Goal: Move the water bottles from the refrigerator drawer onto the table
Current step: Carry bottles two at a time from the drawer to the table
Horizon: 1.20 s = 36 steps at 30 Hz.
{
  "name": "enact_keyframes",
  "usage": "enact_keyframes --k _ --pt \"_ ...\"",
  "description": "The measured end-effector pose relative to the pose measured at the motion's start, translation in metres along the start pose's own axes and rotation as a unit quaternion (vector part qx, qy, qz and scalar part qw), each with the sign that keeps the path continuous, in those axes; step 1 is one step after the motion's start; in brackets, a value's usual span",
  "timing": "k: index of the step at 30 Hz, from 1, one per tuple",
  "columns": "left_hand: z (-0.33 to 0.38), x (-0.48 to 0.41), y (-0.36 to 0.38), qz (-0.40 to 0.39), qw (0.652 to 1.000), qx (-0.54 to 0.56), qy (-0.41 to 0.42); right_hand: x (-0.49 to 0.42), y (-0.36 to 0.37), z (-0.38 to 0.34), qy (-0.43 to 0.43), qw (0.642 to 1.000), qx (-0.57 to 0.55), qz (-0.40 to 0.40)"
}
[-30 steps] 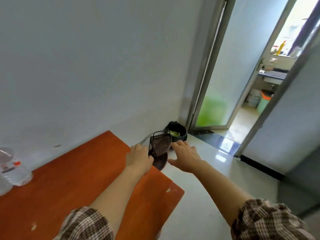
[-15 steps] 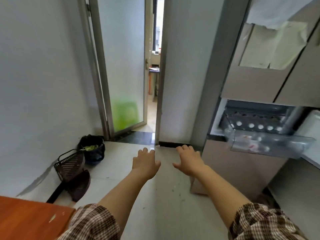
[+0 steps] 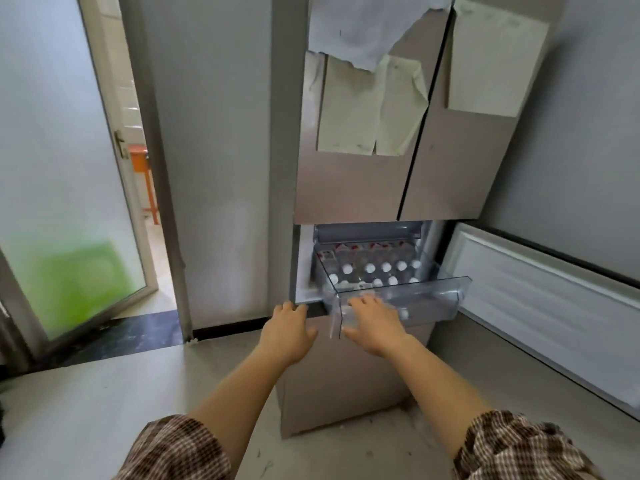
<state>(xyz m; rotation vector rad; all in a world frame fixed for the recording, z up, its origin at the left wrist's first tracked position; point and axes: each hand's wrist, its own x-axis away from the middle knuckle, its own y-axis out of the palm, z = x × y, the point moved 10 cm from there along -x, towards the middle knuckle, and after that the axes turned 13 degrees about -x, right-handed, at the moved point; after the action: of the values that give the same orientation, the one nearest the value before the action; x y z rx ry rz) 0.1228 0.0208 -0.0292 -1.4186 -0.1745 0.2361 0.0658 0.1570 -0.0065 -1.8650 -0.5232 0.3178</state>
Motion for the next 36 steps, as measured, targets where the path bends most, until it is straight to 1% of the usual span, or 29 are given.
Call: enact_keyframes --k 4,8,14,17,20,23,25,28,29,33,36 --pt "0.040 -0.076 0.000 0.007 0.998 0.032 0.056 -0.051 -0.023 0.050 0.033 0.999 -0.021 0.015" --pt "0.080 -0.132 0.013 -0.006 0.995 0.038 0.096 -0.091 -0.031 0.101 0.069 0.997 -0.039 0.010" --pt "0.125 -0.208 0.036 -0.020 0.991 0.039 0.123 -0.155 -0.049 0.169 0.090 0.995 -0.041 0.020" --pt "0.146 -0.249 0.051 -0.031 0.990 0.044 0.128 -0.192 -0.052 0.203 0.084 0.996 -0.038 -0.003" --pt "0.166 -0.288 0.070 -0.049 0.989 0.054 0.128 -0.232 -0.039 0.242 0.082 0.993 -0.053 -0.070" --pt "0.181 -0.324 0.099 -0.099 0.987 0.053 0.113 -0.265 -0.016 0.278 0.082 0.981 -0.040 -0.169" --pt "0.194 -0.343 0.118 -0.139 0.983 0.041 0.112 -0.281 0.003 0.295 0.072 0.967 -0.049 -0.238" --pt "0.208 -0.363 0.145 -0.181 0.977 0.007 0.115 -0.291 0.035 0.309 0.063 0.933 -0.067 -0.348" --pt "0.210 -0.369 0.155 -0.192 0.975 -0.002 0.109 -0.293 0.045 0.313 0.062 0.923 -0.073 -0.373" --pt "0.213 -0.380 0.187 -0.225 0.970 -0.023 0.083 -0.304 0.080 0.322 0.043 0.903 -0.059 -0.424" --pt "0.214 -0.385 0.201 -0.237 0.968 -0.038 0.078 -0.301 0.113 0.325 0.025 0.869 -0.040 -0.492"
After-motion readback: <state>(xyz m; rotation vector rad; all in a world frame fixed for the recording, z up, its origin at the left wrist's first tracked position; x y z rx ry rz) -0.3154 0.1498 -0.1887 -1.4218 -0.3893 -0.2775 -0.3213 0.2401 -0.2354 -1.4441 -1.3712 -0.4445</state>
